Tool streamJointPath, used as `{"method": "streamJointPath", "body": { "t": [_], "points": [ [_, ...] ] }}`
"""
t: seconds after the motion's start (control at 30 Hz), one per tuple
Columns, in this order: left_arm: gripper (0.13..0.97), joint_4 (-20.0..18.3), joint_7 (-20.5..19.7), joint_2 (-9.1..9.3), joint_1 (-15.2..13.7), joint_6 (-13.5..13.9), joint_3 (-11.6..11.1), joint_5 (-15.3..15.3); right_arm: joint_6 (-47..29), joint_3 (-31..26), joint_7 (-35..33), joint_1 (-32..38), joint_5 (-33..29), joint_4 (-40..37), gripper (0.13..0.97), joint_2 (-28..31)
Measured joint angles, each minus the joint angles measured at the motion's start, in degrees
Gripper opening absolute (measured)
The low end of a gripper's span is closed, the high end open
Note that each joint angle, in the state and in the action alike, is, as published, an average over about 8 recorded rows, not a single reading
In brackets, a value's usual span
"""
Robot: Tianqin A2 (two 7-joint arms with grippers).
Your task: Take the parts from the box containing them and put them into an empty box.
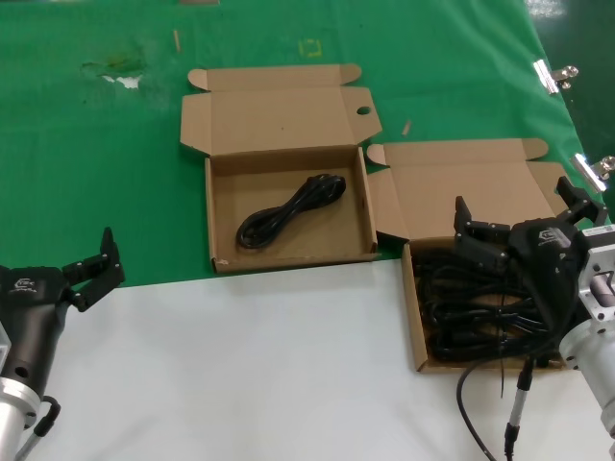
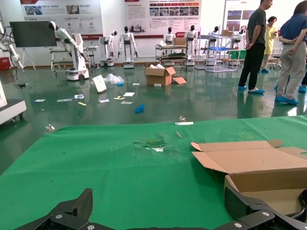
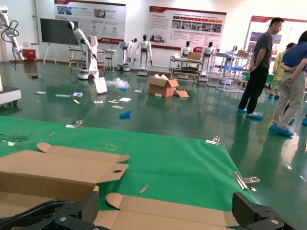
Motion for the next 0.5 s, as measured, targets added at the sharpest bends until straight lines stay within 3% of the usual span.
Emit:
{"method": "streamJointPath", "body": {
  "t": [0.5],
  "points": [
    [0.966, 0.0, 0.0, 0.00, 0.0, 0.0, 0.0, 0.0, 0.0, 0.0, 0.0, 0.0, 0.0, 0.0, 0.966, 0.0]
  ]
}}
